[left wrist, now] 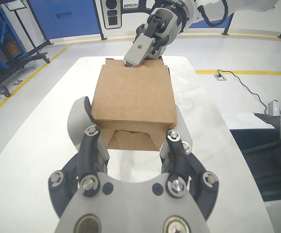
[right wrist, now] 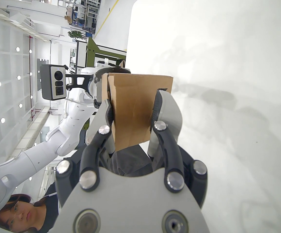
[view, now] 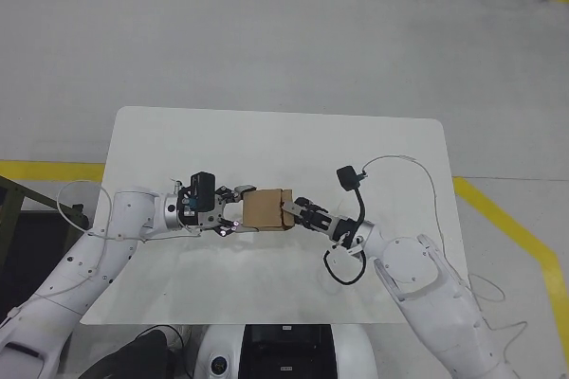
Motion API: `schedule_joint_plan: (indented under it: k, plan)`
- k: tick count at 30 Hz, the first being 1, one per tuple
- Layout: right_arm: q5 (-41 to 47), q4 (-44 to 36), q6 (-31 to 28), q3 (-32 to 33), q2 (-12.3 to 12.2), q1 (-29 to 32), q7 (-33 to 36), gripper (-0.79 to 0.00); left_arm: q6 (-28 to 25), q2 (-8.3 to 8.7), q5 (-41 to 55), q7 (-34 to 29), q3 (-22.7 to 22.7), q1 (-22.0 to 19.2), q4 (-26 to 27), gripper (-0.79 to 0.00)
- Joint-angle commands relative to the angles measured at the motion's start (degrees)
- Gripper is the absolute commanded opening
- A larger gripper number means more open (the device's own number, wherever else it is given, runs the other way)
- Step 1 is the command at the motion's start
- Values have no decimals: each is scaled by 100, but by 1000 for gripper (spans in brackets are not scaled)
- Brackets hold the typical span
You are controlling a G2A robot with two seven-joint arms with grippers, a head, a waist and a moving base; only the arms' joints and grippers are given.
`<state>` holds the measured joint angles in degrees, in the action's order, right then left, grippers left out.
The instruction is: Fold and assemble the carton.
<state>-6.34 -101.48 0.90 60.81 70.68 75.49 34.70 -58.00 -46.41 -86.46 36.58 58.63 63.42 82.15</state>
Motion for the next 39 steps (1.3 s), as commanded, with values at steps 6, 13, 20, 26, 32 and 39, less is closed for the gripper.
schedule_joint_plan:
  k: [6,13,20,26,32,39]
  plan:
    - [-18,-85,-10,50,-12,97,-134,-471,0,0,-18,-11,6,2,12,-419]
    - [-40,-156,0,68,-23,137,-152,-465,0,-3,-6,-36,-1,-5,-10,-419]
    - [-29,-266,16,98,-34,205,-193,-468,0,-7,5,-46,-13,-20,-19,-419]
    - [158,-349,-37,163,-32,345,-423,-465,0,-14,38,-59,-9,-41,-36,-422]
    - [653,-368,-142,188,-6,539,-720,-468,0,-25,50,-84,-1,-50,-45,-422]
    - [684,-393,-120,210,-4,694,-948,-523,0,-35,63,-90,-1,-52,-49,-422]
